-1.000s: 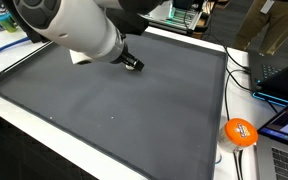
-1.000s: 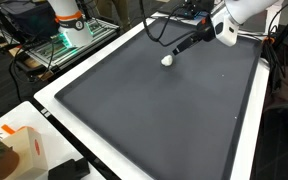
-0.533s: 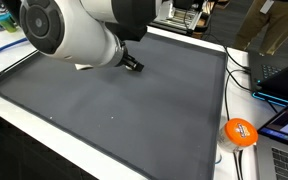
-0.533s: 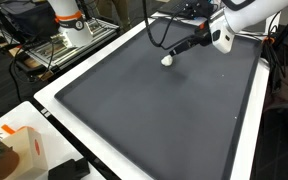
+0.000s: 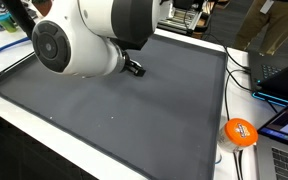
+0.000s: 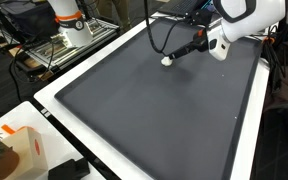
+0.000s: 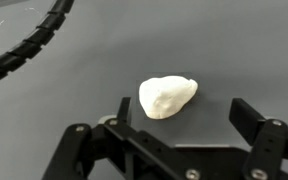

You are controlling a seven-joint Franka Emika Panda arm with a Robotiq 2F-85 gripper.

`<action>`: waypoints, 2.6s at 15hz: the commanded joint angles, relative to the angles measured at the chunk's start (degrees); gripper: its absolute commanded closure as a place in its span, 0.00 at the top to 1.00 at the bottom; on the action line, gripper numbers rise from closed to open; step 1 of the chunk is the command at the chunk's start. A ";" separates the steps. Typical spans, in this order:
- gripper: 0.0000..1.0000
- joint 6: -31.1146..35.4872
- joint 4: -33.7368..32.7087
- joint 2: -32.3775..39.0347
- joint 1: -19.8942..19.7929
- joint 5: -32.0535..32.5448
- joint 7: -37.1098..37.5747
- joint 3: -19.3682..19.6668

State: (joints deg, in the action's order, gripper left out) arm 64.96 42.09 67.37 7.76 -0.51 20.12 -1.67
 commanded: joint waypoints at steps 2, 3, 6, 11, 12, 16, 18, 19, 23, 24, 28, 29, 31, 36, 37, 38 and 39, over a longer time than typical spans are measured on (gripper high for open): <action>1.00 -3.71 -5.00 3.94 -0.42 -1.45 1.55 -0.47; 1.00 -4.21 -5.47 4.30 -0.42 -1.46 1.49 -0.49; 1.00 -5.64 -6.58 5.12 -0.41 -1.37 1.32 -0.54; 1.00 -7.36 -6.59 3.97 -0.72 -1.13 -0.51 -0.89; 1.00 -7.24 -6.37 3.39 -0.92 -1.17 -0.99 -0.98; 1.00 -4.60 -3.89 0.31 -2.00 -1.79 -1.94 -1.28; 1.00 -2.32 -2.53 -1.12 -2.81 -2.95 -1.15 -1.74; 1.00 -0.76 -1.90 -1.74 -3.27 -3.85 -0.76 -2.07; 1.00 7.37 3.82 -4.80 -4.29 -4.92 -3.64 -2.29; 1.00 10.29 6.53 -6.09 -4.40 -3.91 -5.52 -1.89; 1.00 25.71 17.62 -11.43 -5.54 -4.38 -8.53 -1.80; 1.00 28.92 20.13 -12.84 -5.92 -4.71 -9.03 -1.95; 1.00 24.52 12.18 -8.03 -5.10 -3.89 -7.60 -1.58; 1.00 24.62 11.92 -8.10 -4.45 -3.42 -7.44 -1.43; 1.00 24.65 11.99 -8.13 -4.22 -3.41 -6.66 -1.29; 1.00 25.01 12.48 -8.51 -4.09 -3.51 -6.32 -1.28; 1.00 24.71 12.88 -8.88 -3.89 -3.24 -5.96 -1.06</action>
State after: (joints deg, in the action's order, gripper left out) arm 89.49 53.93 59.41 3.21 -4.30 12.76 -3.25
